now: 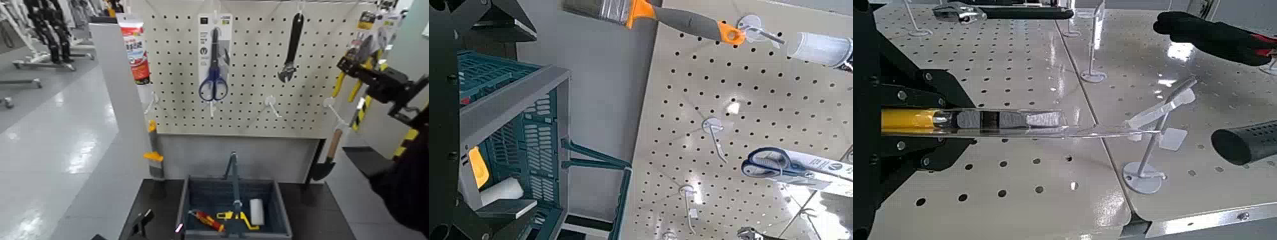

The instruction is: Put the yellow pliers into the crate.

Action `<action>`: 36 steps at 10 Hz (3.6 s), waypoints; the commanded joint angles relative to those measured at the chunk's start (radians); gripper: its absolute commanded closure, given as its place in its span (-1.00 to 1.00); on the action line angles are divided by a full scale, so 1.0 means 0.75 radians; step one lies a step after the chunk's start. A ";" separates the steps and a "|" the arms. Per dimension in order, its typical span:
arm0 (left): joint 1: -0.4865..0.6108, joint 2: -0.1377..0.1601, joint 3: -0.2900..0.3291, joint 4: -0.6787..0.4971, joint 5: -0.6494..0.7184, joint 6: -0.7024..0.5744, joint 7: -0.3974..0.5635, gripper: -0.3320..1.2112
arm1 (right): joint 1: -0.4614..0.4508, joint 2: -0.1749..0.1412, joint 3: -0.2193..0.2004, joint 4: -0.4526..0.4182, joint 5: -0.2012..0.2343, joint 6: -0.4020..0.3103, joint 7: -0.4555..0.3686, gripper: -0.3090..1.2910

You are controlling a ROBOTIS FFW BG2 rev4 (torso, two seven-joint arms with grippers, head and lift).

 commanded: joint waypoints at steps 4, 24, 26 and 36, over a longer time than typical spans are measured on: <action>0.000 0.000 0.000 -0.002 0.000 -0.002 0.000 -0.40 | 0.077 0.022 -0.057 -0.185 0.007 0.014 -0.004 0.71; -0.006 0.008 -0.020 0.002 0.000 0.006 0.014 -0.40 | 0.509 0.284 0.145 -0.310 0.062 0.134 -0.063 0.71; -0.006 0.008 -0.020 0.004 0.000 0.000 0.014 -0.40 | 0.521 0.297 0.162 -0.279 0.080 0.144 -0.063 0.71; -0.016 0.010 -0.031 0.015 0.004 -0.008 0.014 -0.40 | 0.519 0.290 0.237 -0.107 0.093 0.163 -0.047 0.71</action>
